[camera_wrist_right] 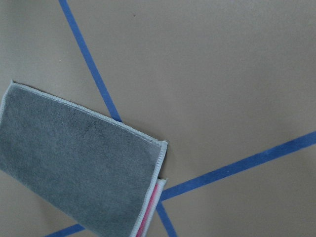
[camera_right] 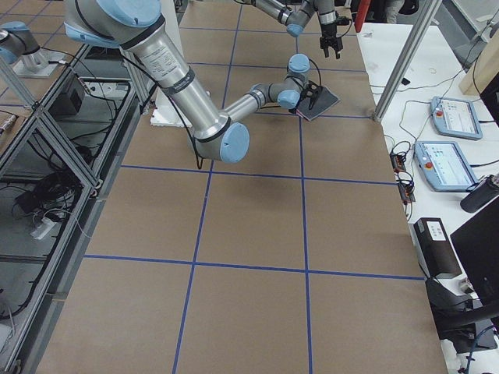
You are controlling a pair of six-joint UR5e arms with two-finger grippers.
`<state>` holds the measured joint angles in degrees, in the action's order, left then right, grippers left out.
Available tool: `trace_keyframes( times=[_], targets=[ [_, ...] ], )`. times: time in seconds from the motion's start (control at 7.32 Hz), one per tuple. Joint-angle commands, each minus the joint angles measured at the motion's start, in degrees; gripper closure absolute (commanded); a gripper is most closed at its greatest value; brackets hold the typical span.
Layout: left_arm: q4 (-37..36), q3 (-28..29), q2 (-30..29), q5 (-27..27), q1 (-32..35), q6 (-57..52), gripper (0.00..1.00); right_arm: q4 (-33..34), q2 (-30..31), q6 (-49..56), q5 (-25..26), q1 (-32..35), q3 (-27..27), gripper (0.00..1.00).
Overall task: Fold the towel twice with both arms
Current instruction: 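Grasp the towel's pink-edged end with the right gripper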
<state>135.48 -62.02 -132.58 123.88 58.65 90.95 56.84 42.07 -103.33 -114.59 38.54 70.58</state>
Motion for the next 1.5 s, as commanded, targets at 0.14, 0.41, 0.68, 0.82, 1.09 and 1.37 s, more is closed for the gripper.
trace_keyframes(
  times=[0.14, 0.41, 0.68, 0.82, 1.09, 1.37],
  targets=[
    [0.39, -0.3, 1.36, 0.13, 0.06, -0.07, 0.0, -0.06, -4.89, -9.5, 5.78, -3.21, -5.19, 0.03],
    [0.48, -0.3, 1.45, 0.13, 0.06, -0.07, 0.0, -0.15, -7.42, -11.1, 5.95, -3.21, -8.77, 0.04],
    [0.48, -0.3, 1.45, 0.13, 0.15, -0.07, 0.0, -0.24, -9.99, -14.17, 6.57, -3.39, -12.22, 0.04],
    [0.48, -0.3, 1.45, 0.13, 0.15, -0.07, 0.0, -0.32, -9.99, -14.44, 6.57, -3.65, -13.0, 0.04],
    [0.57, -0.3, 1.45, 0.13, 0.32, -0.07, 0.0, -0.24, -9.73, -14.53, 6.57, -3.91, -13.63, 0.04],
    [0.57, -0.38, 1.36, 0.13, 0.33, -0.07, 0.0, -0.24, -9.55, -14.44, 6.57, -4.0, -13.89, 0.04]
  ],
)
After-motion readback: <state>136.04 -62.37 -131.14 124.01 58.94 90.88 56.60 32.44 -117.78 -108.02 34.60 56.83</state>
